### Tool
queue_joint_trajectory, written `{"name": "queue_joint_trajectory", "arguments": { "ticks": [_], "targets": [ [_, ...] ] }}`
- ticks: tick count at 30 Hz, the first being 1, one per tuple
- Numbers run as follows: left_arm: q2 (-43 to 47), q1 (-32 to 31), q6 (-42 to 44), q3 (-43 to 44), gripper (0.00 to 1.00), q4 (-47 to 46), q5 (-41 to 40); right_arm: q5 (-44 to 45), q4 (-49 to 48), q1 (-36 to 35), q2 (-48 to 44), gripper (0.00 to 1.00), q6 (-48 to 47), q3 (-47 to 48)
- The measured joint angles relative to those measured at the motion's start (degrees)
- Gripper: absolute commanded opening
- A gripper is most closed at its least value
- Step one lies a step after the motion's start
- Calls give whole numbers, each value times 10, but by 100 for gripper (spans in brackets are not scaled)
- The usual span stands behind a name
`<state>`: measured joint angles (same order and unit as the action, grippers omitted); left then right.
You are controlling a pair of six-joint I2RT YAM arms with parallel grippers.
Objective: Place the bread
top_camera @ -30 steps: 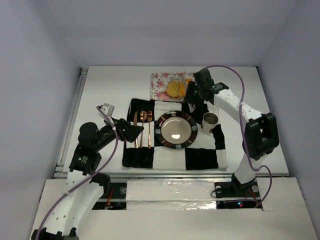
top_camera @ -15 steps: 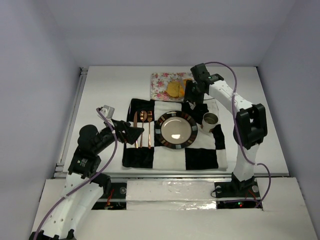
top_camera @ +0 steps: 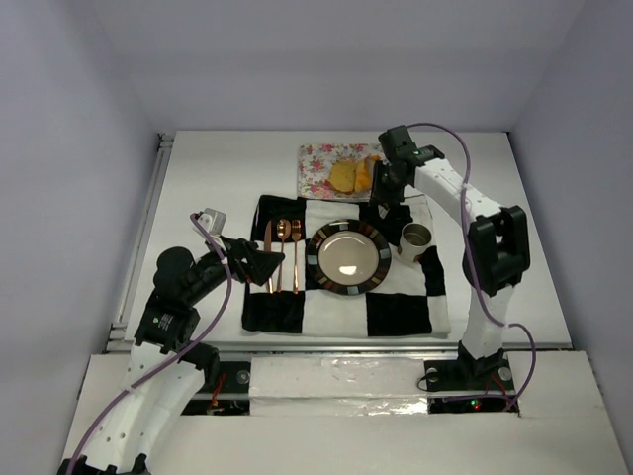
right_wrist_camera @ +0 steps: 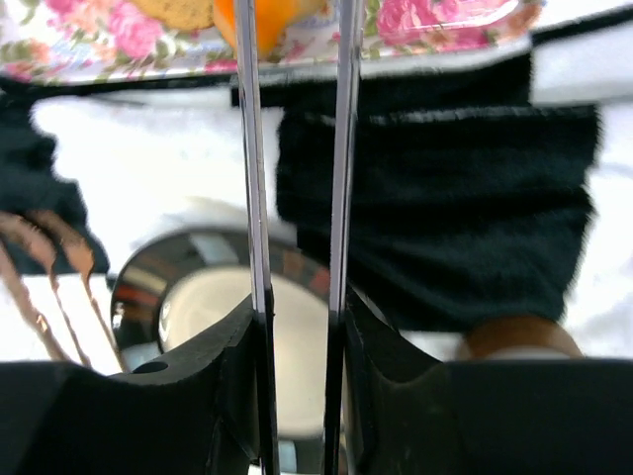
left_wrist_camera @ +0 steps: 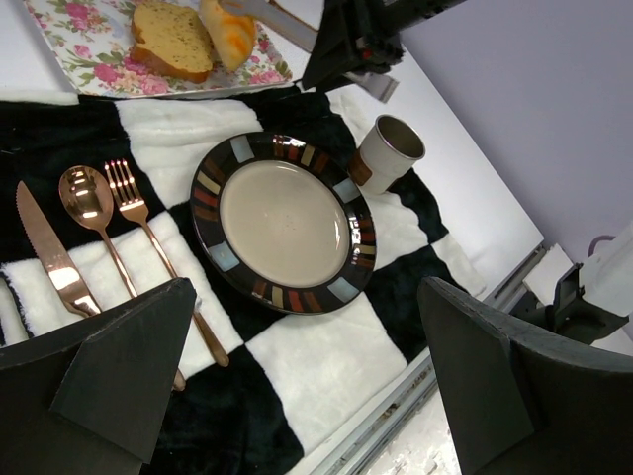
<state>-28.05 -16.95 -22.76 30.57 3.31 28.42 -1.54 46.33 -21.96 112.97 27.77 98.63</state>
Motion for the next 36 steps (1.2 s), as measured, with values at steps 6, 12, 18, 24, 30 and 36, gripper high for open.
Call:
{"name": "queue_joint_trajectory", "arguments": {
  "ticks": [6, 12, 18, 24, 30, 36],
  "targets": [
    [-1, 0, 0, 0, 96, 0, 0, 2, -3, 1, -132, 28, -1, -72],
    [-4, 0, 0, 0, 96, 0, -2, 13, -22, -42, -300, 28, 13, -207],
    [-4, 0, 0, 0, 96, 0, -11, 15, -12, -170, -401, 28, 71, -339],
    [-3, 0, 0, 0, 96, 0, -18, 17, -3, -266, -470, 28, 130, -430],
    [5, 0, -1, 0, 96, 0, -24, 20, -17, -293, -458, 37, 166, -471],
    [9, 0, -2, 0, 96, 0, -24, 28, -42, -307, -435, 58, 175, -449]
  ]
}}
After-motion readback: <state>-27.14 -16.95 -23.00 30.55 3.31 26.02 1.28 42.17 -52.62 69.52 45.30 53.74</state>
